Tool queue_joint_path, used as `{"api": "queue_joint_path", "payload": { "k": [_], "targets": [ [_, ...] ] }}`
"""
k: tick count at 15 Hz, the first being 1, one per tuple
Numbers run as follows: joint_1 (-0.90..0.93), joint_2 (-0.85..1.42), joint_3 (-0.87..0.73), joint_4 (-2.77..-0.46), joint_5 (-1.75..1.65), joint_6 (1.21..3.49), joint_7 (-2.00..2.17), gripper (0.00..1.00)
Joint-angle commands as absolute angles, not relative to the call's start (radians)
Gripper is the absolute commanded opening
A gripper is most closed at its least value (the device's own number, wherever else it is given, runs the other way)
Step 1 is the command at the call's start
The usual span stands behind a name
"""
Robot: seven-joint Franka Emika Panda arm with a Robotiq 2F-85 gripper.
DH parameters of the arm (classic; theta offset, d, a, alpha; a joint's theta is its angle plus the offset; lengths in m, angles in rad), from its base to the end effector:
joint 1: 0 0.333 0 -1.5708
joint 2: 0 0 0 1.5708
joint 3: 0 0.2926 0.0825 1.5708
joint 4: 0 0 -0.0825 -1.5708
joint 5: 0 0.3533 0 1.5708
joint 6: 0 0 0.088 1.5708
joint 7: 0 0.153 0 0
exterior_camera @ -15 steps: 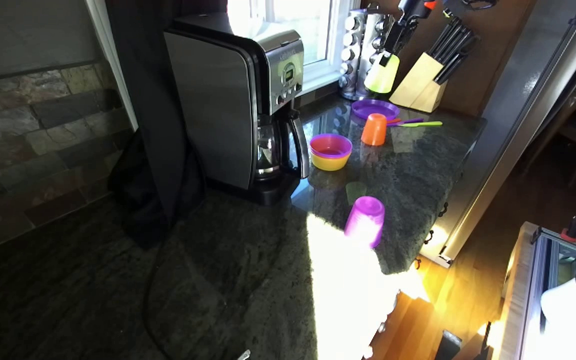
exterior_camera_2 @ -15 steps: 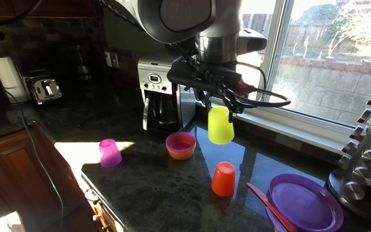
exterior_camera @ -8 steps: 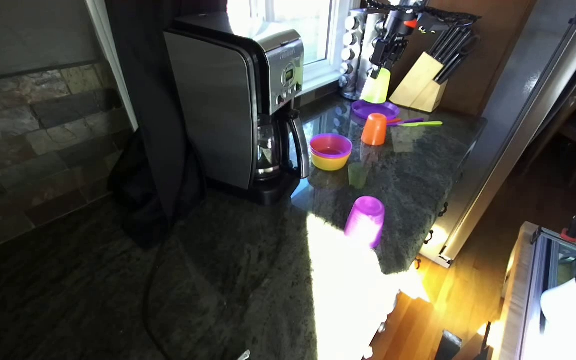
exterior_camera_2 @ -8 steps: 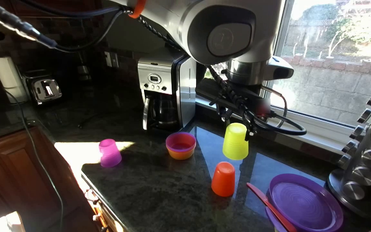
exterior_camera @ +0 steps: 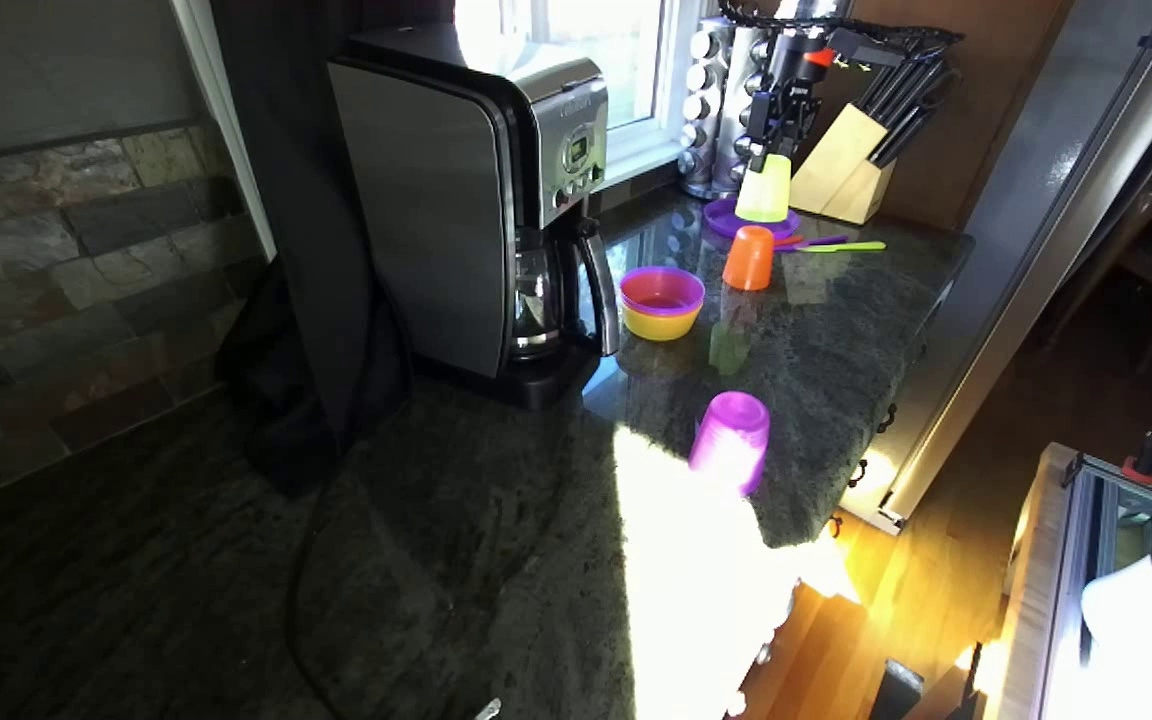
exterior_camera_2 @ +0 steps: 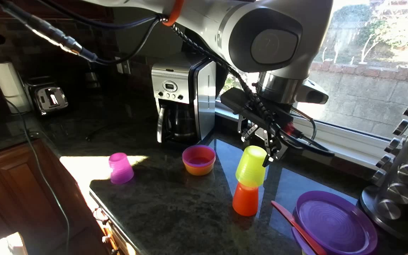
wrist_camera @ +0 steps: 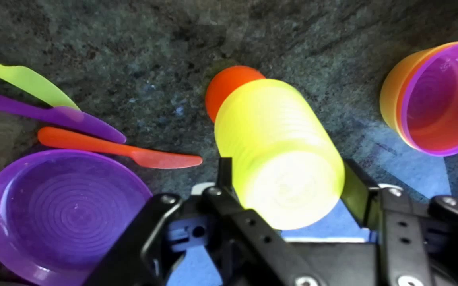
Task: Stack the cups
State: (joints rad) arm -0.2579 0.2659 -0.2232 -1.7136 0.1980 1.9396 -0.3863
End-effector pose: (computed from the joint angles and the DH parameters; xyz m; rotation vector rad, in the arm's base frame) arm 0.5415 -0.2500 0.3769 -3.0045 0.2449 -0.0359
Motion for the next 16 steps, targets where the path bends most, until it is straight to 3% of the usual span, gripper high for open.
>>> {"api": "queue_joint_path", "payload": {
  "k": [1, 13, 15, 16],
  "targets": [
    [-0.278, 0.276, -0.201, -1.721, 0.208, 1.958, -0.363, 0.42],
    [-0.275, 0.284, -0.188, -1.793, 0.187, 2.069, -0.359, 0.42],
    [-0.274, 0.275, -0.185, -1.816, 0.195, 2.088, -0.356, 0.92],
    [-0.273, 0.265, -0.181, -1.832, 0.203, 2.099, -0.357, 0.92]
  ]
}}
